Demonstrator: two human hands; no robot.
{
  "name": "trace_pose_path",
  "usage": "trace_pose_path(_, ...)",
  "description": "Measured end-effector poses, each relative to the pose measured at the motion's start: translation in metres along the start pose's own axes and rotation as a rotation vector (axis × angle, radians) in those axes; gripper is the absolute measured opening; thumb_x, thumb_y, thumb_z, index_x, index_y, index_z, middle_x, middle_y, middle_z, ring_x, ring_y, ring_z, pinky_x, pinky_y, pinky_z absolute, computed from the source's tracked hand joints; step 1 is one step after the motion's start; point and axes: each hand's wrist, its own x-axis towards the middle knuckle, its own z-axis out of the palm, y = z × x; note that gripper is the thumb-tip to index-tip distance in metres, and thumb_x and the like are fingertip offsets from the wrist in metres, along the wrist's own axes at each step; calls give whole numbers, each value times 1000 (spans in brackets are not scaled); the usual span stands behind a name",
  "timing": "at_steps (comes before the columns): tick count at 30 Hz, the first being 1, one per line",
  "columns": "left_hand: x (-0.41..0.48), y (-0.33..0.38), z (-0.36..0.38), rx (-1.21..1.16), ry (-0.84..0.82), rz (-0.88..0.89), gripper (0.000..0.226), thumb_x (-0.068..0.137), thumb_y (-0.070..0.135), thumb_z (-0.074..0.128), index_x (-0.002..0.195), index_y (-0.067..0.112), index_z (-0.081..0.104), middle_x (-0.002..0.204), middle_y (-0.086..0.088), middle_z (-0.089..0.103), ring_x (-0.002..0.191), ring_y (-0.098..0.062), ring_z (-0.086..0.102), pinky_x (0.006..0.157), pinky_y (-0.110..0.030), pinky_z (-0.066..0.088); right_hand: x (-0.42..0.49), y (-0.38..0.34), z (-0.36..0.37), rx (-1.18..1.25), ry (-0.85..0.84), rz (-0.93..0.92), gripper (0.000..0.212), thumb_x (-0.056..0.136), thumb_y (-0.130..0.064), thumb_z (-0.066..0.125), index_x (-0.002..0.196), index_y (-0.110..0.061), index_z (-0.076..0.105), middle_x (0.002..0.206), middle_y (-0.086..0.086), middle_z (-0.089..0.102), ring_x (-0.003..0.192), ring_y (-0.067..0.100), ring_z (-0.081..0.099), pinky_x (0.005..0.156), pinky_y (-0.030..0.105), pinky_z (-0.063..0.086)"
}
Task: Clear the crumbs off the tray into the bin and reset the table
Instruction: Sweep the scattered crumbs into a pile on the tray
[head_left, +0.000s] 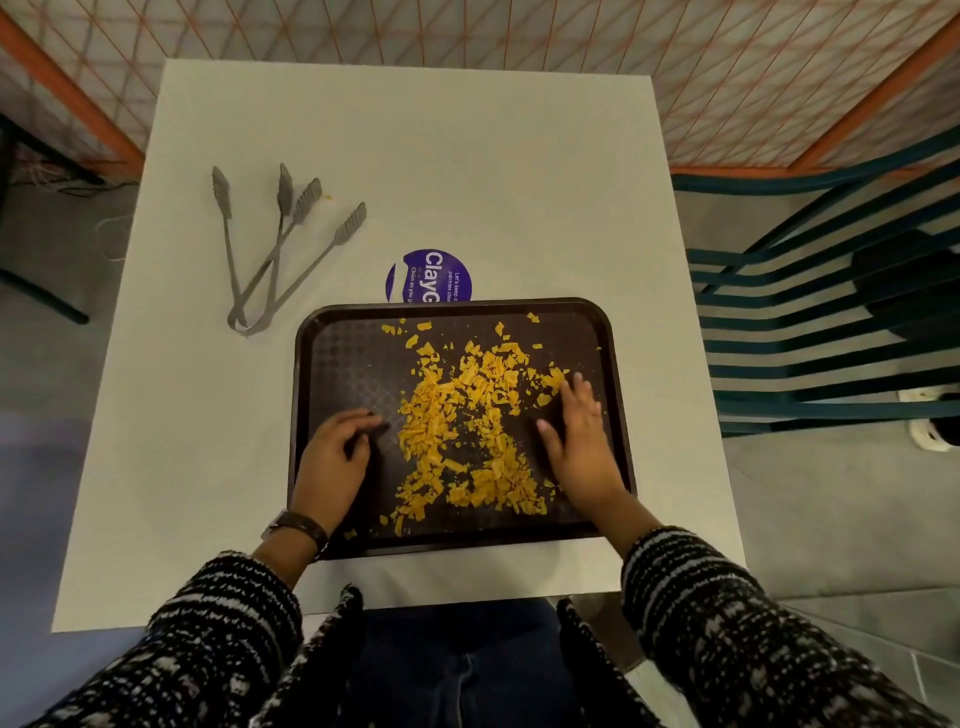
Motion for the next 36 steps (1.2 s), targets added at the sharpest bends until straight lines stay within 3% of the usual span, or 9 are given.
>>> trace_pose_path(5, 6, -13, -2, 197, -97, 35, 46, 88, 5, 52, 134, 13, 48, 150, -6, 32, 133, -24, 35, 111, -35, 27, 12, 17, -3, 22, -10, 108, 65, 96, -40, 39, 148, -14, 9, 158, 3, -3, 144, 17, -6, 118, 42, 12)
trace_pose_path(11, 6, -27, 2, 304, -224, 48, 62, 92, 10, 50, 146, 8, 20, 157, -5, 7, 144, -21, 6, 118, -38, 9, -1, -6, 22, -25, -78, 82, 71, 95, -43, 33, 148, -13, -4, 155, 1, -16, 137, 14, -24, 114, 34, -10)
trace_pose_path(18, 6, -30, 1, 283, -223, 52, 63, 92, 12, 49, 146, 10, 18, 157, -2, 5, 140, -11, 0, 118, -37, 7, -16, -47, 31, 123, -283, -115, 67, 97, -36, 38, 147, -20, -4, 147, -11, -17, 134, 9, -20, 112, 31, -6)
trace_pose_path(22, 5, -29, 1, 285, -215, 51, 63, 92, 12, 49, 146, 11, 18, 157, -2, 5, 144, -19, 4, 118, -36, 7, 2, -34, 12, 162, -142, -51, 64, 95, -43, 35, 147, -28, 2, 155, -11, -7, 140, 15, -8, 112, 35, 4)
trace_pose_path(26, 5, -30, 1, 290, -207, 72, 63, 91, 11, 50, 146, 9, 19, 157, -4, 7, 144, -20, 6, 116, -30, 3, 37, -6, -7, 31, 14, -17, 62, 96, -39, 37, 147, -12, 14, 158, 4, 5, 144, 17, -3, 118, 38, 2)
trace_pose_path(31, 7, -34, 0, 292, -201, 91, 64, 90, 10, 51, 146, 9, 21, 157, -5, 9, 144, -18, 8, 115, -28, 1, 54, 5, -1, -57, -10, 59, 64, 97, -37, 38, 147, -8, 12, 158, 10, 1, 144, 22, -7, 118, 38, -3)
trace_pose_path(36, 10, -33, -5, 226, -223, 56, 56, 92, 11, 48, 145, 13, 27, 156, -4, 15, 143, -18, 13, 115, -28, 7, 36, -22, 27, -62, -86, -48, 68, 96, -43, 33, 148, -14, 0, 156, 3, -11, 141, 14, -18, 115, 34, -10)
